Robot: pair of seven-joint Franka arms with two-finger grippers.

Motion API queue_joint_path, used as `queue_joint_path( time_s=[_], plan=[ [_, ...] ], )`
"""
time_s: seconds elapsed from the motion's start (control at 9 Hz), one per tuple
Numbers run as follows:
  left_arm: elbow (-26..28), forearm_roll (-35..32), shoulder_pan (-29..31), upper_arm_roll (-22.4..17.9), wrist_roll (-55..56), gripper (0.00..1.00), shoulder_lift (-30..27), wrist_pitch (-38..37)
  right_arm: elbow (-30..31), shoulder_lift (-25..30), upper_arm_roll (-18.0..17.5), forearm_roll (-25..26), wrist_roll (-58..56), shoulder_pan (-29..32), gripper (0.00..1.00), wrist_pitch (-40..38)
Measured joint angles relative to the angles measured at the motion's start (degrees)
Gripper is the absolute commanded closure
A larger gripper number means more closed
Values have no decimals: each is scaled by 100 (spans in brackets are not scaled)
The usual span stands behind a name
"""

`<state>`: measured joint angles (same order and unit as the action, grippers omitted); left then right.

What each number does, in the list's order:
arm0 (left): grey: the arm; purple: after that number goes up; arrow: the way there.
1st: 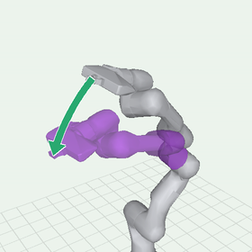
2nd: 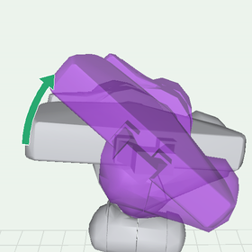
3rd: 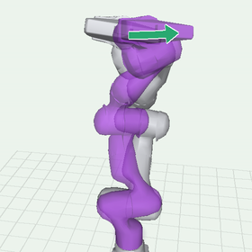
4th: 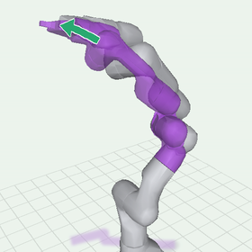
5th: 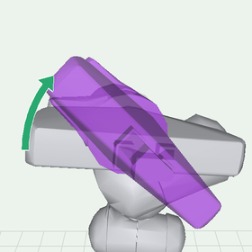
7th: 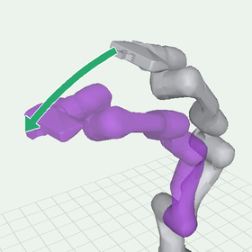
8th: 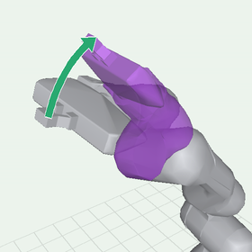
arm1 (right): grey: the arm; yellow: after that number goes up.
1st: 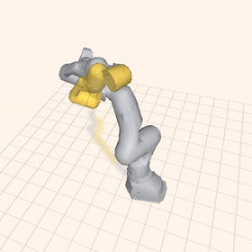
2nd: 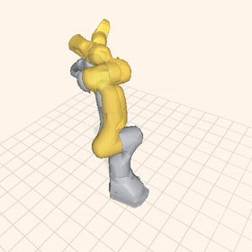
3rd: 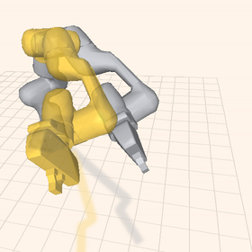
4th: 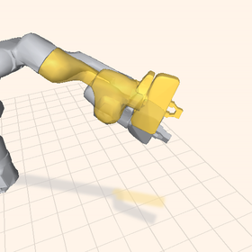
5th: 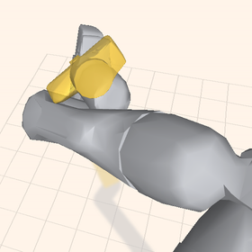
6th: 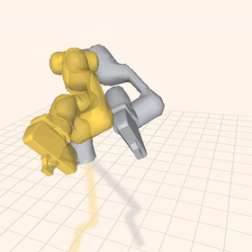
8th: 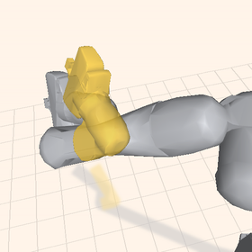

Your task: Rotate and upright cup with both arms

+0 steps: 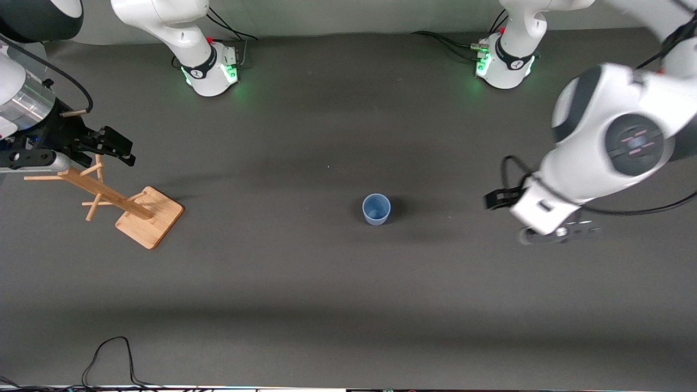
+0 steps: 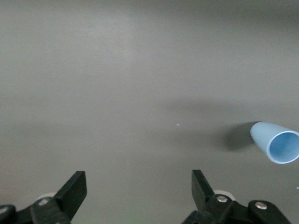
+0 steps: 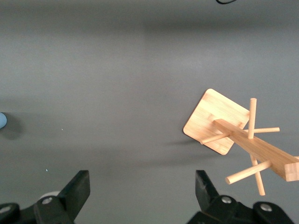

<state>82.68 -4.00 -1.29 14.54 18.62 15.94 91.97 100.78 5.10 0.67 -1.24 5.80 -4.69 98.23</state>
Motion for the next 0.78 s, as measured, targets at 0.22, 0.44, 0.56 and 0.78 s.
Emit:
queue_joint_path(
  time_s=[0.22,0.44,0.56,0.78],
  plan=[
    [699,0,241,-238,-687,0,-820,152,-29,1,23,0,-2,16,0,-19],
    [1303,16,-105,-1039,-1062,0,-1480,316,-53,1,26,0,-2,20,0,-20],
    [1517,18,-179,-1200,-1113,0,-1697,364,-54,1,27,0,4,20,0,-21],
    [1883,27,-239,-1267,-1118,0,-2007,546,-54,-18,26,0,5,20,0,-165]
  ],
)
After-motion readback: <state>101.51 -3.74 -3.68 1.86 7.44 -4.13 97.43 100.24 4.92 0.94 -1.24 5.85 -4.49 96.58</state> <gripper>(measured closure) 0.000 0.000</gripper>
